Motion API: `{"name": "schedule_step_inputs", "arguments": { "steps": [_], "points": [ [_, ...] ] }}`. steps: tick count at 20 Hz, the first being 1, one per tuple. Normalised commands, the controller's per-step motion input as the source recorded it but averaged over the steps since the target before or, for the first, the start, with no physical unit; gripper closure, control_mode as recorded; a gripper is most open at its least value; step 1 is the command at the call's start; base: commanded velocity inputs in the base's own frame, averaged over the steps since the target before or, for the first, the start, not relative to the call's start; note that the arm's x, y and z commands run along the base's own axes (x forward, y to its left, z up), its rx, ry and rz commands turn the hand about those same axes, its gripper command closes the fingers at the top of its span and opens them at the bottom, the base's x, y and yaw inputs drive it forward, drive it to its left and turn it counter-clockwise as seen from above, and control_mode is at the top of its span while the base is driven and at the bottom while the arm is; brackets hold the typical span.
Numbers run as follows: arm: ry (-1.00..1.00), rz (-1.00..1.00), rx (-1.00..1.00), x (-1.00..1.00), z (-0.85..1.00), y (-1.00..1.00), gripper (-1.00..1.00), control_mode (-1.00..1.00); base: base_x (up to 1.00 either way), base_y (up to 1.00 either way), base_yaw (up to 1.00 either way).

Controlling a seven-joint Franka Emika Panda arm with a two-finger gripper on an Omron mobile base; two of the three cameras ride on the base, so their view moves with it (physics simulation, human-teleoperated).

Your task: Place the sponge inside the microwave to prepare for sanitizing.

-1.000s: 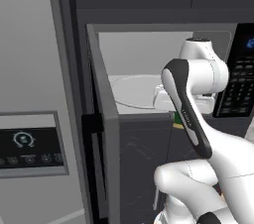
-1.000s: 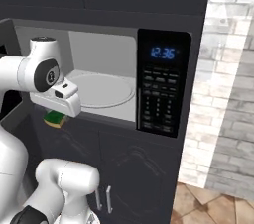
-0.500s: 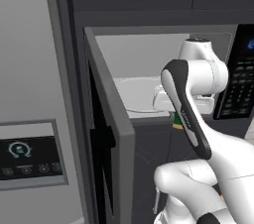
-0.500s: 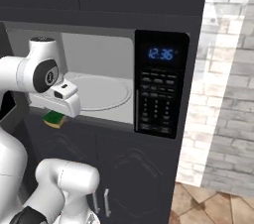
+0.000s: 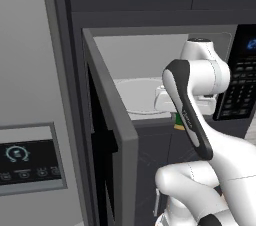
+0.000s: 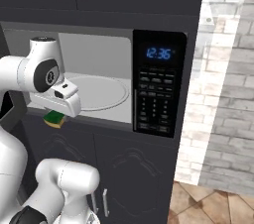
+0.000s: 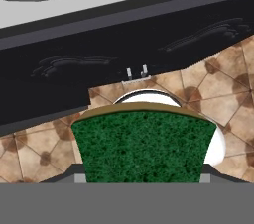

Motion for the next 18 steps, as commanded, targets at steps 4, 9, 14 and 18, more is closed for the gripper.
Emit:
{"name": "schedule_step_inputs", "arguments": {
  "steps": [4,9,14,18],
  "points": [
    [0.0,0.0,0.0,0.0,0.0,0.0,1.0,1.0,0.0,0.0,0.0],
    [0.0,0.0,0.0,0.0,0.0,0.0,1.0,1.0,0.0,0.0,0.0],
    [0.0,0.0,0.0,0.0,0.0,0.0,1.0,-1.0,0.0,0.0,0.0],
    [0.0,0.0,0.0,0.0,0.0,0.0,1.0,-1.0,0.0,0.0,0.0]
  ]
}}
